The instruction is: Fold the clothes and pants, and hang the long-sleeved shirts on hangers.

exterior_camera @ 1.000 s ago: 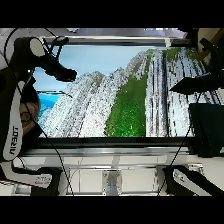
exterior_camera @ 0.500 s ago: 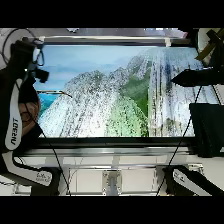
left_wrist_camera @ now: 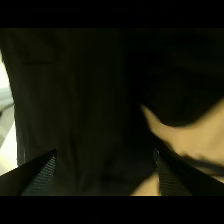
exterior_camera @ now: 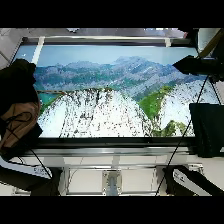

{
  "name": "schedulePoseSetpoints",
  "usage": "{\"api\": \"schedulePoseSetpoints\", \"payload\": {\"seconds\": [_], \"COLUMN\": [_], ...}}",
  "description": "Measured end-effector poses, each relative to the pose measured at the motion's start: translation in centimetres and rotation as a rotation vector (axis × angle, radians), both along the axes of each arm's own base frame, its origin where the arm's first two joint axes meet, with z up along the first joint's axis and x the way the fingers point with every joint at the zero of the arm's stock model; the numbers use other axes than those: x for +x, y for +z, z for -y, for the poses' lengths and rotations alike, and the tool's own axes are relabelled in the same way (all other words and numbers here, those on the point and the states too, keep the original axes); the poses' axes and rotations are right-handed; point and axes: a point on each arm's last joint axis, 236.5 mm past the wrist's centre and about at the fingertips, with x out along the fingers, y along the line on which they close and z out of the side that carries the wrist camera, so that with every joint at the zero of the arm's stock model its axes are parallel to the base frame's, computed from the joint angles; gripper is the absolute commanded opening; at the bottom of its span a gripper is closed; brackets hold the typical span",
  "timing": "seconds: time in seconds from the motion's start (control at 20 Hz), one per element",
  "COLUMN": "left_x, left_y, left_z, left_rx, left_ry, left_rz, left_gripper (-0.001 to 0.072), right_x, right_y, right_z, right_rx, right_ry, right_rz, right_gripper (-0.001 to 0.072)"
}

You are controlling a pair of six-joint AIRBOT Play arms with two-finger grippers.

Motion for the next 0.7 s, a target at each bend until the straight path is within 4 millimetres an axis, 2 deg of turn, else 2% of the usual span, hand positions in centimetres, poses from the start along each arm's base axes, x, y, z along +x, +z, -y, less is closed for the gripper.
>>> {"api": "schedulePoseSetpoints", "payload": {"seconds": [0.15, 0.4, 0.45, 0.5, 0.55, 0.7], "left_x": [-0.9, -0.2, 0.0, 0.1, -0.1, -0.7], "left_y": [-2.1, -6.7, -7.5, -8.1, -8.5, -8.2], "left_z": [-2.5, -4.5, -4.7, -4.9, -5.2, -5.7], "left_rx": [-0.028, -0.071, -0.077, -0.079, -0.072, -0.049], "left_ry": [0.047, 0.024, 0.015, 0.01, 0.007, -0.005], "left_rz": [0.019, -0.005, -0.014, -0.02, -0.034, -0.081], "left_gripper": [0.0719, 0.0717, 0.0573, 0.0091, 0.0006, 0.0005], "right_x": [0.7, 1.1, 1.1, 1.1, 1.1, 1.0], "right_y": [1.1, 2.7, 2.9, 3.1, 3.3, 3.5], "right_z": [-0.1, -1.2, -1.4, -1.6, -1.7, -2.0], "right_rx": [0.033, 0.117, 0.13, 0.141, 0.151, 0.183], "right_ry": [-0.017, -0.007, -0.004, -0.001, 0.001, -0.001], "right_rz": [0.046, 0.084, 0.088, 0.092, 0.094, 0.084], "right_gripper": [0.0393, 0.0393, 0.0392, 0.0392, 0.0391, 0.0391]}}
